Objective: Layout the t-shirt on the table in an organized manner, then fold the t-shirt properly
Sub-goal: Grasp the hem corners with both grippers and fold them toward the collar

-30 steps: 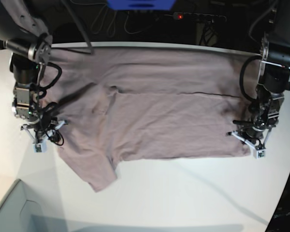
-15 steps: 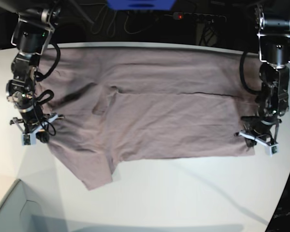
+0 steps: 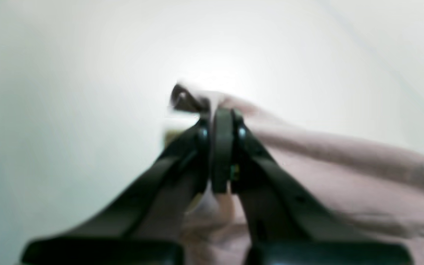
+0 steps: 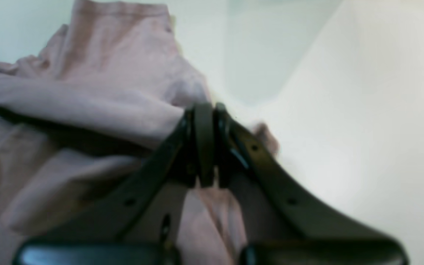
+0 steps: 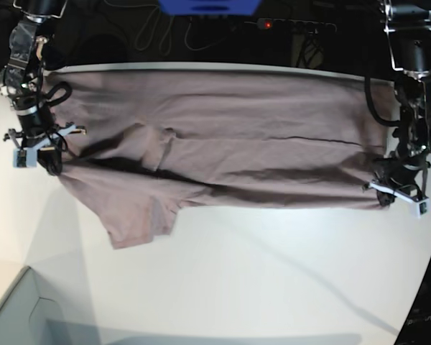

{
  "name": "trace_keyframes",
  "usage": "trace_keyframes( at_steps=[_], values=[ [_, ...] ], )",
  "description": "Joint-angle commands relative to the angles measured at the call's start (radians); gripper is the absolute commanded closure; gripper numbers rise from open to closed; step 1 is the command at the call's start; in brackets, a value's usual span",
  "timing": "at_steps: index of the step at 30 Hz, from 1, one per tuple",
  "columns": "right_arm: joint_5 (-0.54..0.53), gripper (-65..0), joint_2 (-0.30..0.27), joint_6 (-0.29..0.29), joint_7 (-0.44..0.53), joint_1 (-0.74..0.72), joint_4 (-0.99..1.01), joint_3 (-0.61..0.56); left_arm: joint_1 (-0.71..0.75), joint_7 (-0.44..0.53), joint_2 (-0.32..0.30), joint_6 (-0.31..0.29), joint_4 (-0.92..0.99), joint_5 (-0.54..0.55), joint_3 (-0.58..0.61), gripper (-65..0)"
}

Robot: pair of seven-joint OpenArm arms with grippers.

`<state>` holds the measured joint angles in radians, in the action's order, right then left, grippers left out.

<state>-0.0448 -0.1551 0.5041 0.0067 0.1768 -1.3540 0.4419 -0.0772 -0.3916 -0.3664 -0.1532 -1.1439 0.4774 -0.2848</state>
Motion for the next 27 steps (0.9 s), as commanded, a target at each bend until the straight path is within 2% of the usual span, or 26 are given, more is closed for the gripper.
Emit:
trace_keyframes(
  at_steps=[1,6,18,20,22,25,27],
  values=[
    [-0.022,0.0,-0.025,0.001,0.028,0.008,-0.017,0.016,0.006,0.023,-0.018,0.000,-0.018,0.005,-0.011,0.0],
    [-0.020,0.0,-0.019,0.090,0.028,0.056,-0.015,0.024,0.067,0.023,-0.013,0.000,-0.018,0.005,-0.035,0.0],
    [-0.013,0.0,-0.007,0.095,0.020,0.089,0.008,0.015,0.158,0.023,-0.010,-0.001,-0.009,-0.001,-0.026,-1.0],
    [-0.013,0.0,-0.007,0.095,0.019,0.089,0.012,0.015,0.169,0.023,-0.010,-0.001,-0.017,-0.001,-0.026,-6.0],
    [-0.011,0.0,-0.007,0.095,0.019,0.091,0.012,0.015,0.178,0.021,-0.010,-0.001,-0.018,-0.001,-0.026,-15.4],
    [-0.011,-6.7,-0.007,0.095,0.019,0.091,0.012,0.018,0.205,0.021,-0.013,-0.001,-0.023,0.005,-0.032,-30.9],
    [-0.011,-13.1,-0.007,0.095,0.019,0.091,0.012,0.021,0.219,0.021,-0.016,-0.001,-0.051,0.005,-0.034,-37.5]
  ],
)
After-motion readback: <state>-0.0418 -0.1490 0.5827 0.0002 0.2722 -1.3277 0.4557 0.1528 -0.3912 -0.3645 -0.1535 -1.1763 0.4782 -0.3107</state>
